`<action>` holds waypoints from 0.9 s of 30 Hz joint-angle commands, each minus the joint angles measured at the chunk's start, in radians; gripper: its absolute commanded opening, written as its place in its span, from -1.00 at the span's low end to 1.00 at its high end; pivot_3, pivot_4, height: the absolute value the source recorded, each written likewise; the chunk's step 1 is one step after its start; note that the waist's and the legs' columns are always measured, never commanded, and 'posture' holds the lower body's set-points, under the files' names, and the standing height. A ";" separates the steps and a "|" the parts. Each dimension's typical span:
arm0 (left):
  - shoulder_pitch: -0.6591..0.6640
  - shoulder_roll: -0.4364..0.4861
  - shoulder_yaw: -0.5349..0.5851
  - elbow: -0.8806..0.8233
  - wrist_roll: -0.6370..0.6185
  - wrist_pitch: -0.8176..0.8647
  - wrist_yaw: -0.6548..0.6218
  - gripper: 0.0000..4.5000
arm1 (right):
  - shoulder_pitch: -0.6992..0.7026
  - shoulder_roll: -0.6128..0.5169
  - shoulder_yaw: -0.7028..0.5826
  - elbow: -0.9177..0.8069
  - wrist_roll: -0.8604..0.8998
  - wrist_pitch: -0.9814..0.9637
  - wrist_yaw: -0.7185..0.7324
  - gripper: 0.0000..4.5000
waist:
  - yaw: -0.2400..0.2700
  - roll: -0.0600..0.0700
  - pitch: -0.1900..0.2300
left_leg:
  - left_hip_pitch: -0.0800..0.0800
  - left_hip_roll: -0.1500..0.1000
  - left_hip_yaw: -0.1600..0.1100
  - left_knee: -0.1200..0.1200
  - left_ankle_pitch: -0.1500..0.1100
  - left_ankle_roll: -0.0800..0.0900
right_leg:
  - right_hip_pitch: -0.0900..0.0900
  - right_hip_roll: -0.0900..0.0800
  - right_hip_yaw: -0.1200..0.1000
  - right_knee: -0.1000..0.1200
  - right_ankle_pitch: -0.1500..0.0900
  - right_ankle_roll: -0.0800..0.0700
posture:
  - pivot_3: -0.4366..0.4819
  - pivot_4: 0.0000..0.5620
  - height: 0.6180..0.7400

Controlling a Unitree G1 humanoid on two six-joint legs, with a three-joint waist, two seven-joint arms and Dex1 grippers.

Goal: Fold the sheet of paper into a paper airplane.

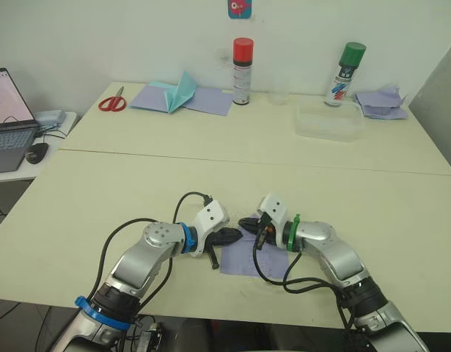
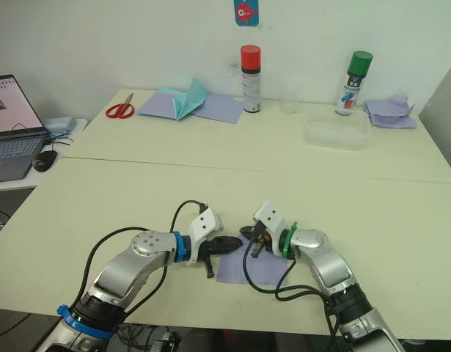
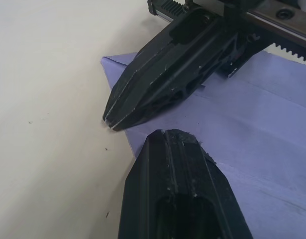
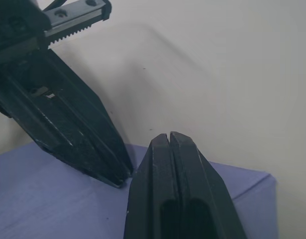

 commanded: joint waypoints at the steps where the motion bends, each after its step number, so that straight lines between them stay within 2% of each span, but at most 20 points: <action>1: 0.022 0.017 -0.038 0.044 0.044 0.024 0.000 -0.99 | -0.008 -0.018 0.030 0.010 -0.042 0.016 -0.006 -1.00 | 0.000 0.000 0.000 | 0.000 0.000 0.000 0.000 0.000 0.000 | 0.000 0.000 0.000 0.000 0.000 0.000 | -0.05 -0.47 1.00; 14: 0.009 0.019 -0.052 0.080 0.058 0.022 0.006 -0.99 | -0.006 -0.019 -0.101 0.110 -0.030 0.020 -0.104 -1.00 | 0.000 -0.001 -0.002 | 0.001 0.000 0.000 0.001 0.000 0.000 | 0.001 0.000 0.000 0.000 0.000 0.000 | -0.05 -0.47 1.00; 27: -0.032 0.000 -0.063 0.126 0.070 -0.001 0.016 -0.99 | -0.024 -0.010 -0.171 0.052 -0.008 -0.033 -0.161 -1.00 | 0.003 -0.001 -0.002 | 0.001 -0.001 0.000 0.001 0.000 0.001 | 0.001 -0.002 0.000 0.000 0.000 0.000 | -0.05 -0.47 1.00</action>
